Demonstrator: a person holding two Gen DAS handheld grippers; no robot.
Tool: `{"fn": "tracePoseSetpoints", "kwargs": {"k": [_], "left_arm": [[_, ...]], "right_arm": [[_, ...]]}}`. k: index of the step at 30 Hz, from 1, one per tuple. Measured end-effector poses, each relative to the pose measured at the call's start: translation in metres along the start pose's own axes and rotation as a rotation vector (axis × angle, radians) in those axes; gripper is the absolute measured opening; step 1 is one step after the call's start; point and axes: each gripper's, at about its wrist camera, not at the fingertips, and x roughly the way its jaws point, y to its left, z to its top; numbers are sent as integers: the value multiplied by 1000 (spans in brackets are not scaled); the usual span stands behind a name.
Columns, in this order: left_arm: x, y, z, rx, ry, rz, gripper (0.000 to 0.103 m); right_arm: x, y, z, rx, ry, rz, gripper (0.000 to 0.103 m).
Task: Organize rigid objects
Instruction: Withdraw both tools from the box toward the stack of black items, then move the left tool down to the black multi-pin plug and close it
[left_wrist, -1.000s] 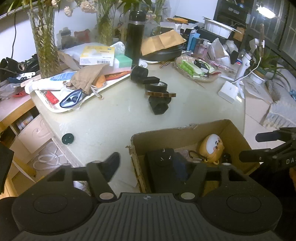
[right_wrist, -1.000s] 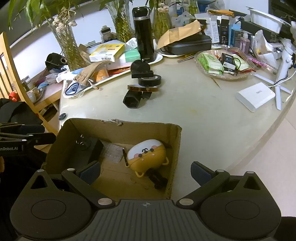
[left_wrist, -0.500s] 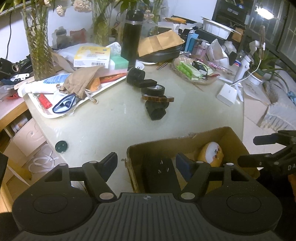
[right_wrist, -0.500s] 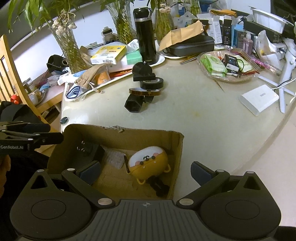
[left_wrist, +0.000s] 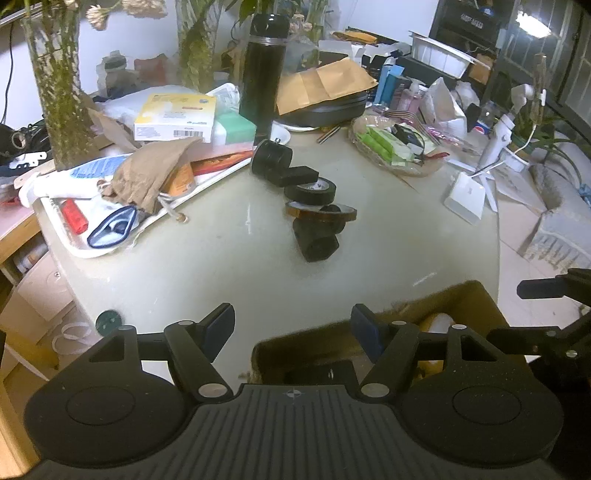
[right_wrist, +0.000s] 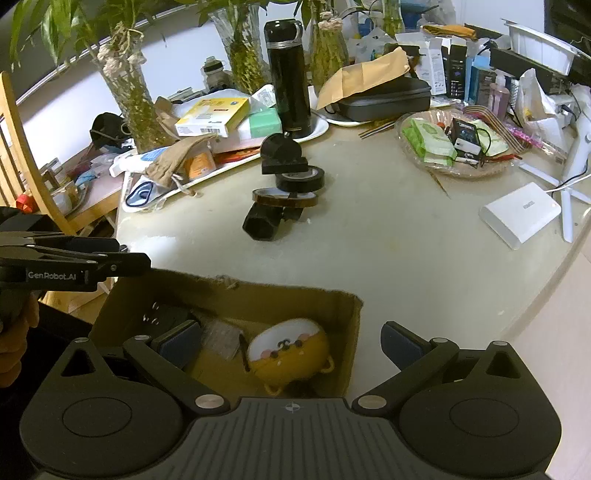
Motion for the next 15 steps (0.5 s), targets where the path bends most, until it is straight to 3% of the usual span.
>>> {"fn": "tracePoseSetpoints", "kwargs": {"k": [15], "left_arm": [[33, 4, 28, -51, 29, -29, 69]], "right_arm": [[12, -13, 24, 8, -20, -13, 103]]}}
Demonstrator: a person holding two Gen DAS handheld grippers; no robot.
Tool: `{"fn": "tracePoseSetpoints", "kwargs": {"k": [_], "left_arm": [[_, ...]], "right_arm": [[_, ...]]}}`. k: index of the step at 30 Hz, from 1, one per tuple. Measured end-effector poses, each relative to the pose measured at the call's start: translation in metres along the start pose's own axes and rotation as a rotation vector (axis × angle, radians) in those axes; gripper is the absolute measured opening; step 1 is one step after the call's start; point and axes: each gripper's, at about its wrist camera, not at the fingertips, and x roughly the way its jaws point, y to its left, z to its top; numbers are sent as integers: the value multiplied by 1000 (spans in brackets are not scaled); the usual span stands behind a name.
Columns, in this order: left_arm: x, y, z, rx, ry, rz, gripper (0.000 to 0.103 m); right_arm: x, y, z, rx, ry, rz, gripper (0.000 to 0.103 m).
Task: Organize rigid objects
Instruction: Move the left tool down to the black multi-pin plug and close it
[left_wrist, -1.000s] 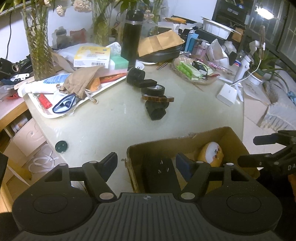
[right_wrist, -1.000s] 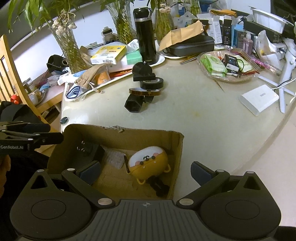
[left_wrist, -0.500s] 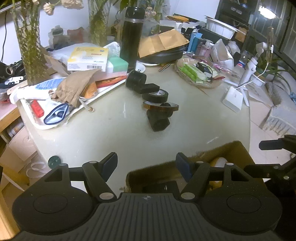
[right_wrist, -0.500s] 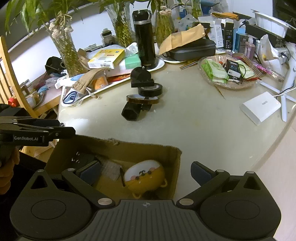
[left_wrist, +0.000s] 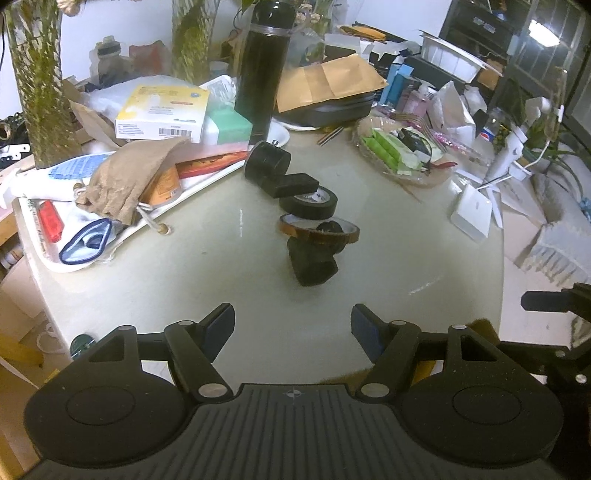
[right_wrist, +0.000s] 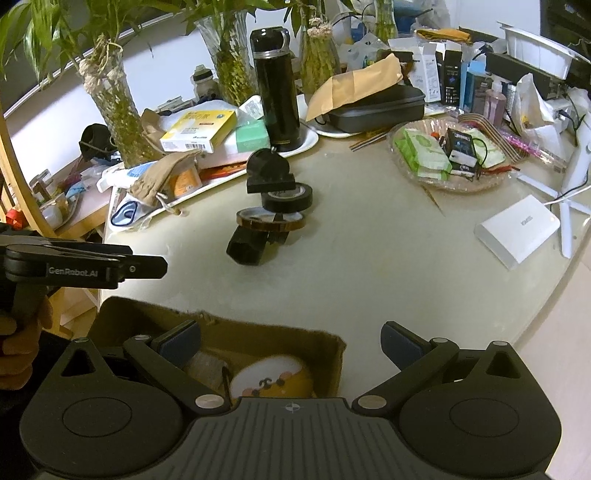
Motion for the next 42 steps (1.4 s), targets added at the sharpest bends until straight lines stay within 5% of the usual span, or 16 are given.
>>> {"fn": "tracePoseSetpoints", "kwargs": {"k": [26, 42], "left_arm": [[64, -2, 30, -89, 73, -45, 69], [113, 13, 43, -279, 149, -66, 68]], "right_arm": [[29, -27, 14, 11, -48, 5, 103], [31, -44, 14, 69, -59, -7, 103]]}}
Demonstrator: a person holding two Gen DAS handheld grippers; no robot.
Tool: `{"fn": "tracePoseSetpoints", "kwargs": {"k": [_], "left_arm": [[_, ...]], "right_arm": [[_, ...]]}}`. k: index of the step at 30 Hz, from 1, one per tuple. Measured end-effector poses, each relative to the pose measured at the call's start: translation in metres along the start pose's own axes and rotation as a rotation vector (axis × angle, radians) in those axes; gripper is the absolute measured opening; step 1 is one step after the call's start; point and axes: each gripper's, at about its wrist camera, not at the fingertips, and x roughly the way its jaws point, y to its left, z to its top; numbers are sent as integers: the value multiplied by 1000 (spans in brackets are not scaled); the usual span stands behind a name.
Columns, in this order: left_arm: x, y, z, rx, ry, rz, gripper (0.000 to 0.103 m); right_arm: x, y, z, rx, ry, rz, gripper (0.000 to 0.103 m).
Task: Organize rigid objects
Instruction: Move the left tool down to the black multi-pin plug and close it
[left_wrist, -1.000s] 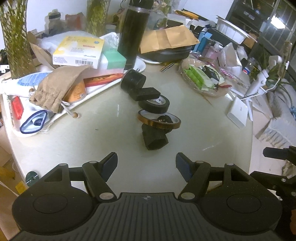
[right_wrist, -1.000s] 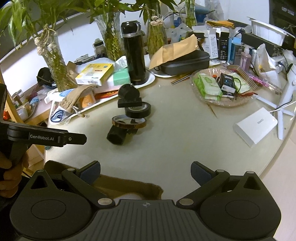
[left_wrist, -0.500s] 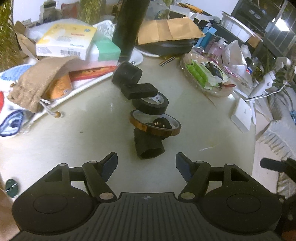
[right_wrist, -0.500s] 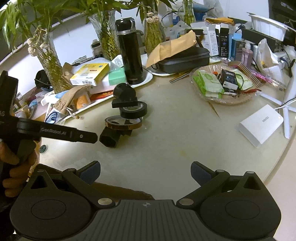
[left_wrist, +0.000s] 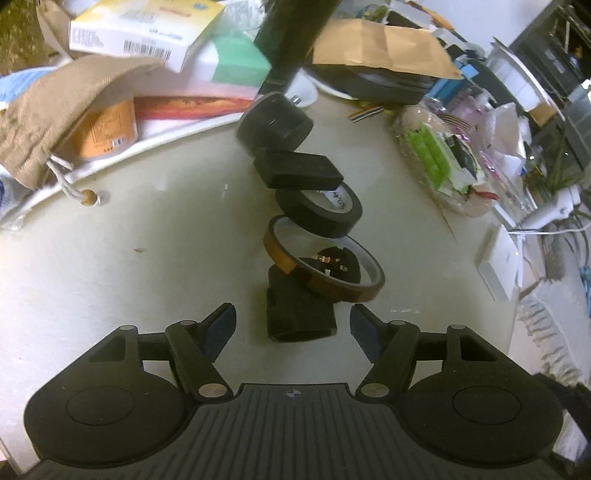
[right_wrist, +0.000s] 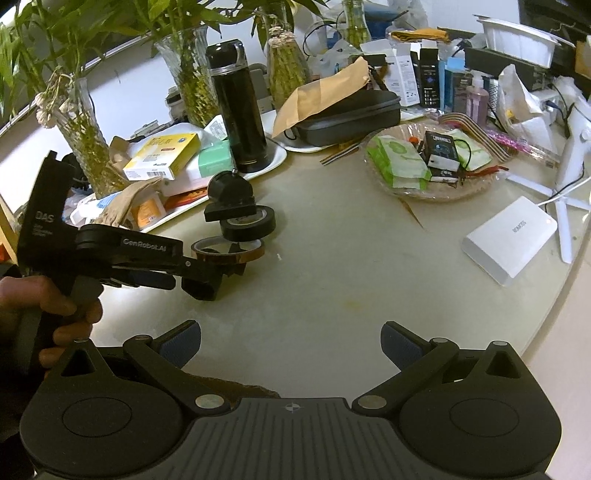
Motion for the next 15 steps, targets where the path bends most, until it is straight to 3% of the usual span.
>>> {"fn": "tracePoseSetpoints", "kwargs": {"k": [3, 12, 15], "left_arm": [[6, 0, 2, -15, 15, -8, 66], [10, 0, 1, -13, 17, -23, 42], [10, 1, 0, -22, 21, -38, 41]], "right_arm": [[0, -2, 0, 12, -4, 2, 103], [-2, -4, 0, 25, -13, 6, 103], [-3, -4, 0, 29, -17, 5, 103]]}}
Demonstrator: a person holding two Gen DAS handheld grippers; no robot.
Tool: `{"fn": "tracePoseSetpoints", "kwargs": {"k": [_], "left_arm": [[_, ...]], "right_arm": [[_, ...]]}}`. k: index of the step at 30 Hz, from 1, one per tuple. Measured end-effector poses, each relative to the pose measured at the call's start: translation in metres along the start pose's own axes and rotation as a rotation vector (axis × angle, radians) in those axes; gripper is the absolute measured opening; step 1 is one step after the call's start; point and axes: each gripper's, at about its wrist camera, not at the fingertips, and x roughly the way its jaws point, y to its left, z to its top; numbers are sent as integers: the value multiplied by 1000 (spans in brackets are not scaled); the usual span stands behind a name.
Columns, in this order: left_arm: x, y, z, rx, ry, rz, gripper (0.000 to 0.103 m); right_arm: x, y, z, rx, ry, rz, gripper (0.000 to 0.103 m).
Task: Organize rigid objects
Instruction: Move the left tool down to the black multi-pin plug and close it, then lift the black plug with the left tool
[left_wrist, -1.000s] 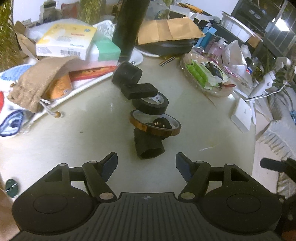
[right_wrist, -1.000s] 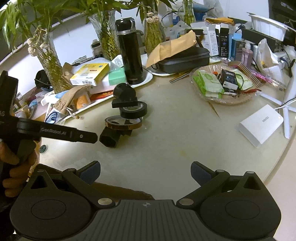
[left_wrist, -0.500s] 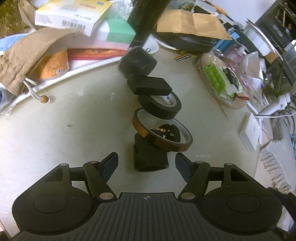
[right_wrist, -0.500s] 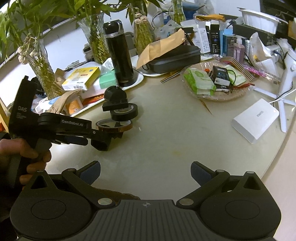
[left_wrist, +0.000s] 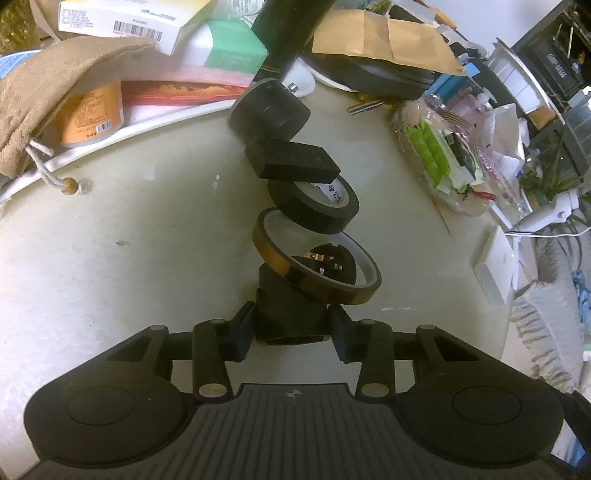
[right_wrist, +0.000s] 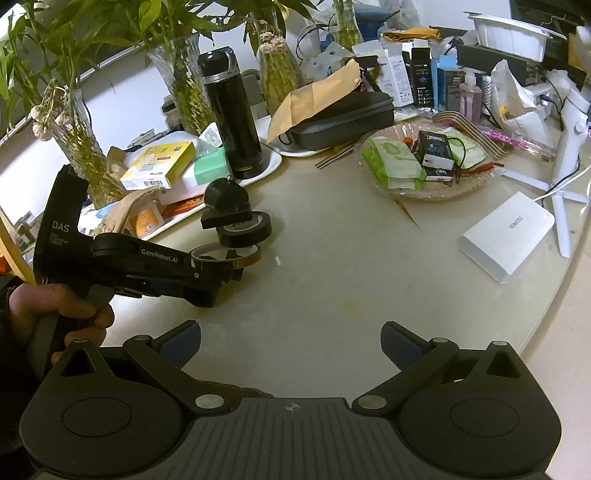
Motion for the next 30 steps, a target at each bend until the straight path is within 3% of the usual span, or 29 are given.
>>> {"fn": "tracePoseSetpoints", "kwargs": {"k": [4, 14, 21, 30], "left_arm": [[-3, -3, -4, 22, 6, -8, 40], [-25, -10, -18, 144, -36, 64, 40], [-47, -13, -26, 233, -102, 105, 40], [-70, -7, -38, 273, -163, 142, 40]], "right_arm": [[0, 0, 0, 0, -4, 0, 103], [0, 2, 1, 6, -11, -1, 103], [3, 7, 2, -7, -9, 0, 103], [6, 14, 5, -11, -8, 11, 103]]}}
